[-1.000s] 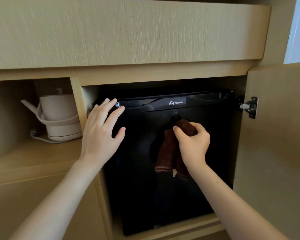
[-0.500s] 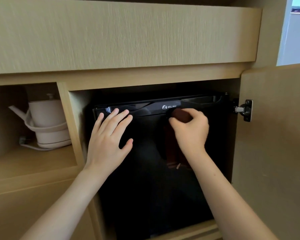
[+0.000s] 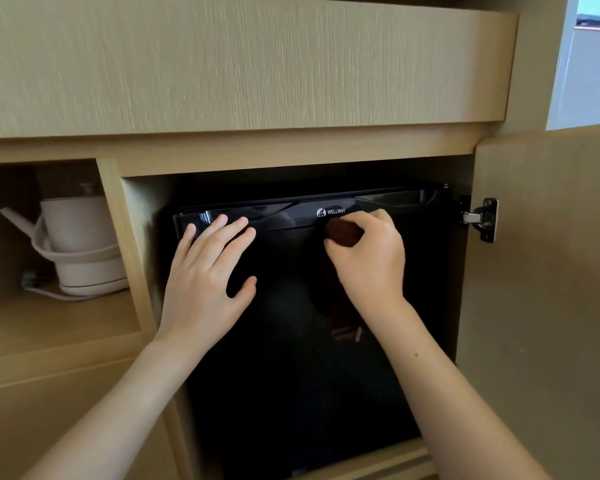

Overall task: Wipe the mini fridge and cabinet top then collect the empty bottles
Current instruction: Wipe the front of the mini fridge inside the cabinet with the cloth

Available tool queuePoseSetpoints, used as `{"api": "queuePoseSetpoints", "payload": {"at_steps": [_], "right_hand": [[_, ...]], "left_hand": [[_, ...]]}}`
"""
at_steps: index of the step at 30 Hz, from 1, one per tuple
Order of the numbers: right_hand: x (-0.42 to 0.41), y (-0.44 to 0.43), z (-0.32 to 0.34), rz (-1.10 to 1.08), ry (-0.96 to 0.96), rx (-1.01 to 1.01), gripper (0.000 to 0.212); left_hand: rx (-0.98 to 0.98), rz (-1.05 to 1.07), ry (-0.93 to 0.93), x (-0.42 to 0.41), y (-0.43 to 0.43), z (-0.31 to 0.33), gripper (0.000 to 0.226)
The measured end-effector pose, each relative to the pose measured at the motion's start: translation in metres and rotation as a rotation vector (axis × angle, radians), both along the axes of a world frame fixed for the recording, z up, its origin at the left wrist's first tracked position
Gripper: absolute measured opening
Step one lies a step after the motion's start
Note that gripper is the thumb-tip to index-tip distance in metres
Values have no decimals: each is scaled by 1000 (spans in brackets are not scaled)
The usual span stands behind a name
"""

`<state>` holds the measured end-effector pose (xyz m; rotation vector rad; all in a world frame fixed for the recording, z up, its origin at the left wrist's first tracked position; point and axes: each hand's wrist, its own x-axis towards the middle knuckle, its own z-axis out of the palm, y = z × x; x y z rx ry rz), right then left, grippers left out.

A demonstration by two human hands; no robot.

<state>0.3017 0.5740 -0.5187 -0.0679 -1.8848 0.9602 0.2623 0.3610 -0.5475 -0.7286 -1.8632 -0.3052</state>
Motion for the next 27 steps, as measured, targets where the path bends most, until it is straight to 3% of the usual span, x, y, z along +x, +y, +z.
{"api": "queuePoseSetpoints", "payload": {"at_steps": [4, 7, 10, 15, 20, 27], "right_hand": [[2, 13, -1, -36, 5, -149, 18], [1, -14, -2, -92, -1, -51, 10], [1, -39, -4, -1, -4, 52, 6], [-2, -42, -3, -37, 19, -74, 5], [-2, -72, -5, 69, 27, -5, 8], [1, -40, -15, 58, 33, -301, 14]], "left_hand": [[-15, 0, 11, 0, -3, 0, 58], [-11, 3, 40, -1, -8, 0, 57], [16, 59, 81, -1, -20, -3, 57], [-14, 62, 87, -1, -36, -4, 56], [-31, 53, 89, -2, -39, -5, 55], [-39, 28, 77, -1, -44, -14, 52]]}}
